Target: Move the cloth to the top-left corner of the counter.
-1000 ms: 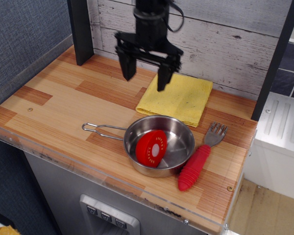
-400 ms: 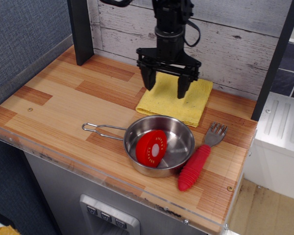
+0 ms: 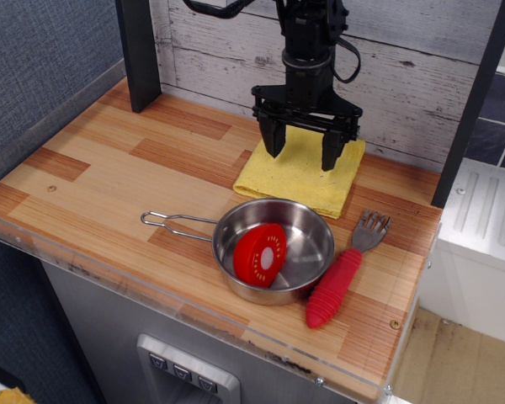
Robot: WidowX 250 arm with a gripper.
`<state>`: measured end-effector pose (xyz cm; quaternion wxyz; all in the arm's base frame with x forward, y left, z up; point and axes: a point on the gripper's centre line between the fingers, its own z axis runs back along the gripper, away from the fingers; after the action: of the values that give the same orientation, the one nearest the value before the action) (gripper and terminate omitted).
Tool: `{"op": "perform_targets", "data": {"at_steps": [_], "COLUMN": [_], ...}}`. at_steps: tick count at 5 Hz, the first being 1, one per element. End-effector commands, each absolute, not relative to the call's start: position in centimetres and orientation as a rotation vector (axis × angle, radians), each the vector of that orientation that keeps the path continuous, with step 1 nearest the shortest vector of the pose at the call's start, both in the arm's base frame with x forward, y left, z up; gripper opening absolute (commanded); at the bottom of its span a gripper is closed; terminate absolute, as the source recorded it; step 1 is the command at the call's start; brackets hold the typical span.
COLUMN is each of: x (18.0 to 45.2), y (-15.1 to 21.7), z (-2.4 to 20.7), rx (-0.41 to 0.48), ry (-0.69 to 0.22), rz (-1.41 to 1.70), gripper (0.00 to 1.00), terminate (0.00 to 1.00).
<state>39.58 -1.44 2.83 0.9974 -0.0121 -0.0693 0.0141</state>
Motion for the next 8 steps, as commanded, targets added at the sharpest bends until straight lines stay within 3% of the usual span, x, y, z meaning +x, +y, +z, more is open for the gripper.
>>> {"op": "perform_targets", "data": {"at_steps": [1, 2, 3, 6, 8], "x": [38.6, 38.0, 37.8, 39.1, 39.5], "y": [-1.7, -1.7, -1.0, 4.3, 8.0], "z": [1.0, -0.4, -0.3, 2.2, 2.6], "rx": [0.017, 0.017, 0.009, -0.026, -0.008], "ry": [-0.099, -0.045, -0.041, -0.074, -0.060], "rz": [-0.030, -0.042, -0.033, -0.008, -0.013], "gripper": [1.00, 1.00, 1.00, 1.00, 1.00], "terminate": [0.00, 0.00, 0.00, 0.00, 0.00]}}
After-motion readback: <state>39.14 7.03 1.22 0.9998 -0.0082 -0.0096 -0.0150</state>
